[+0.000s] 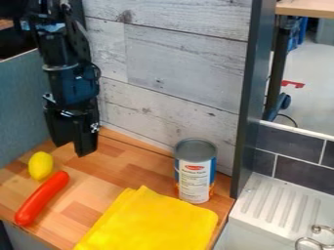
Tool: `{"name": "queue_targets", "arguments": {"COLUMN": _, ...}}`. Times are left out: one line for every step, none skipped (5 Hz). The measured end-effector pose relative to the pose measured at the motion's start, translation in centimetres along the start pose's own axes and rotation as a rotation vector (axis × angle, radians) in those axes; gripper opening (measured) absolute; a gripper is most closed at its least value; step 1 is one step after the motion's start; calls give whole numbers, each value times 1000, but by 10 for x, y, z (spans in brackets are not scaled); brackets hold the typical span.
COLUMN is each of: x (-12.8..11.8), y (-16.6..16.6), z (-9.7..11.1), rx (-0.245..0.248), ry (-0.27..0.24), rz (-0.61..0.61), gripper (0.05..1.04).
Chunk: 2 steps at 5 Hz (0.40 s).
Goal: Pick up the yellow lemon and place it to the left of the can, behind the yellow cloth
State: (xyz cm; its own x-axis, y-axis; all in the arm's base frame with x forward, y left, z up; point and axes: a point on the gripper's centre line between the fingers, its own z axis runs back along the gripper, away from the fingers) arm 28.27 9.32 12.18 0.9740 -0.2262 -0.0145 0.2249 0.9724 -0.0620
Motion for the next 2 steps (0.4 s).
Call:
{"name": "queue_targets", "arguments": {"x": -1, "y": -1, "z": -8, "rx": -14, "ry": 22, "rz": 6, "gripper": 1000}}
{"name": "queue_targets", "arguments": {"x": -2, "y": 5, "z": -15, "rx": 28, "ry": 27, "rz": 115, "gripper": 999}}
